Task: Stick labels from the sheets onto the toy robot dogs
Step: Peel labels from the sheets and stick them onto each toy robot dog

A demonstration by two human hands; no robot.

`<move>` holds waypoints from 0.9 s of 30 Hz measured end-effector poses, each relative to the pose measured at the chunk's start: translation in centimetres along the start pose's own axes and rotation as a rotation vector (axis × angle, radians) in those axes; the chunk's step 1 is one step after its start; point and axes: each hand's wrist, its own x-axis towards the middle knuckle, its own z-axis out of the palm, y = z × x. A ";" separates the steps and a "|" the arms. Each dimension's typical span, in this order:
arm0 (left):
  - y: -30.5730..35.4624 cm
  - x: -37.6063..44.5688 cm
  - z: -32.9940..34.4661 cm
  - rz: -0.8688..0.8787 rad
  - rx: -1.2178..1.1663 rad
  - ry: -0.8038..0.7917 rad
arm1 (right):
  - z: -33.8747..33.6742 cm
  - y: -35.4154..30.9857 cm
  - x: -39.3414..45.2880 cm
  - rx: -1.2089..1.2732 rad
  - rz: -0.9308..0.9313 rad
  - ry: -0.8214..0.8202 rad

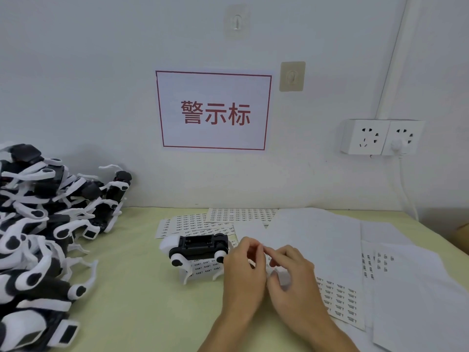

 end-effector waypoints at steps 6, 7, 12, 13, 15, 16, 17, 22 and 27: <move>-0.1 -0.1 0.1 0.064 0.004 -0.081 | -0.4 0.7 0.5 0.138 0.097 0.119; -0.2 -0.1 0.1 0.048 0.003 -0.089 | -0.6 0.9 0.7 0.186 0.136 0.154; -0.1 -0.2 0.2 -0.023 -0.015 -0.169 | -0.9 1.4 1.0 0.346 0.238 0.191; 0.0 -0.2 0.2 -0.027 -0.019 -0.190 | -0.9 1.5 1.0 0.352 0.239 0.189; 0.1 -0.2 0.2 -0.015 -0.018 -0.208 | -0.8 1.6 1.0 0.353 0.242 0.184; 0.1 -0.2 0.1 -0.006 -0.016 -0.207 | -0.8 1.6 1.0 0.349 0.245 0.181; 0.2 -0.1 0.1 -0.001 -0.016 -0.203 | -0.8 1.6 1.0 0.344 0.247 0.180; 0.2 -0.1 0.0 -0.021 -0.022 -0.194 | -0.4 1.8 1.2 0.292 0.257 0.207; 0.1 0.0 0.2 -0.029 0.001 -0.154 | -0.2 2.0 1.1 0.243 0.272 0.265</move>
